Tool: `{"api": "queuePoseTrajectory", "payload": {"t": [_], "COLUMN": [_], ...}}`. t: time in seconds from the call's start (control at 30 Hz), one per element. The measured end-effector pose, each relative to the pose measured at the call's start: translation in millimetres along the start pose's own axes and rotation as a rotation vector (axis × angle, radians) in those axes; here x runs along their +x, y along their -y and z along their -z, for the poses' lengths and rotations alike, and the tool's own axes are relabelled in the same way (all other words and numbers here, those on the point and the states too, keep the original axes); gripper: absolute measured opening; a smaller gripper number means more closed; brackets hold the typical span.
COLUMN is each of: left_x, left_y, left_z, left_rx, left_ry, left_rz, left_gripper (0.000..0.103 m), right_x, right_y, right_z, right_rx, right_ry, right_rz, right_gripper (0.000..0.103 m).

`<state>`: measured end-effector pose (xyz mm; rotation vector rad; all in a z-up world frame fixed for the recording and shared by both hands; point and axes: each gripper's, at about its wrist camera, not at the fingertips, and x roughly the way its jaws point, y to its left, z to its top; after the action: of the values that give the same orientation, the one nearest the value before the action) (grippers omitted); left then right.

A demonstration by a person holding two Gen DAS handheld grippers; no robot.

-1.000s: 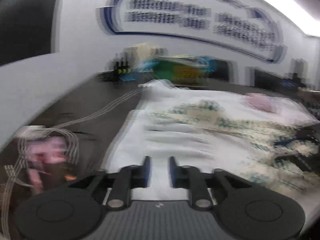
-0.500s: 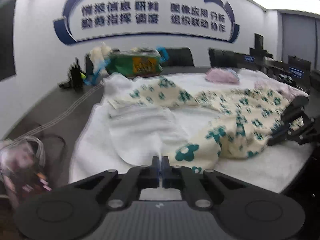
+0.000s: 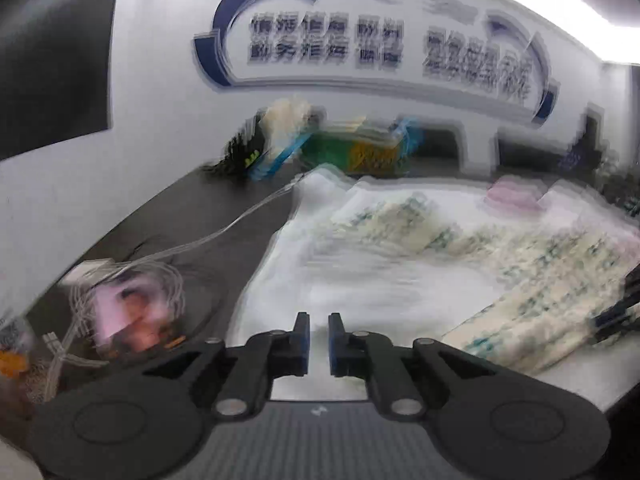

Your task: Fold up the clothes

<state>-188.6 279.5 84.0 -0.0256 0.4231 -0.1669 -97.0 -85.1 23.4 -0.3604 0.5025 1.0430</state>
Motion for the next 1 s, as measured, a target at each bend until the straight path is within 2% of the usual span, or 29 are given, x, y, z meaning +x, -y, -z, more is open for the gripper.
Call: {"api": "queuePoseTrajectory", "payload": {"t": [0.03,0.07,0.13,0.17,0.23,0.27,0.3,0.33,0.37,0.4,0.43,0.5,0.63,0.7,0.77,0.87,0.93,1.0], "left_x": [-1,0,17,28,45,53,61,69,75,81,81,81,79,73,64,52,47,48], "left_y": [14,29,61,77,92,97,94,89,84,80,78,76,77,78,81,81,96,117], "left_z": [-1,-1,3,6,12,15,17,20,24,29,32,37,33,29,23,11,2,-5], "left_rx": [-0.013,-0.023,-0.013,0.021,0.050,0.054,0.010,-0.027,-0.039,-0.047,-0.043,-0.031,-0.010,0.002,0.020,-0.048,-0.062,-0.053], "left_ry": [0.027,0.046,0.008,-0.011,-0.038,-0.057,-0.099,-0.139,-0.173,-0.198,-0.184,-0.169,-0.175,-0.163,-0.134,-0.061,-0.003,0.035], "left_rz": [0.064,0.124,0.203,0.209,0.161,0.135,0.101,0.068,0.039,0.017,0.021,0.021,-0.009,-0.086,-0.218,-0.244,-0.116,0.020], "left_gripper": [0.025,0.039,0.042,0.042,0.041,0.035,0.029,0.028,0.028,0.025,0.025,0.025,0.024,0.025,0.024,0.021,0.025,0.037], "right_x": [-2,-3,9,19,44,58,73,86,83,78,72,58,16,-7,-30,-68,-96,-117], "right_y": [0,0,1,2,1,-2,-6,-8,-7,-5,-3,4,25,35,40,32,23,23], "right_z": [-5,-10,-22,-28,-37,-39,-41,-41,-41,-42,-43,-42,-26,-9,16,49,60,65], "right_rx": [0.013,0.025,0.069,0.103,0.120,0.109,0.096,0.083,0.087,0.093,0.100,0.132,0.241,0.291,0.325,0.348,0.370,0.404], "right_ry": [0.025,0.050,0.075,0.081,0.070,0.046,0.017,-0.027,-0.033,-0.031,-0.028,-0.028,-0.050,-0.073,-0.103,-0.106,-0.047,0.007], "right_rz": [-0.003,-0.003,-0.001,-0.004,-0.011,-0.007,-0.003,0.008,0.015,0.020,0.025,0.051,0.175,0.247,0.309,0.385,0.416,0.441], "right_gripper": [0.006,0.006,0.006,0.006,0.006,0.006,0.006,0.006,0.007,0.008,0.010,0.020,0.022,0.025,0.034,0.036,0.036,0.038]}}
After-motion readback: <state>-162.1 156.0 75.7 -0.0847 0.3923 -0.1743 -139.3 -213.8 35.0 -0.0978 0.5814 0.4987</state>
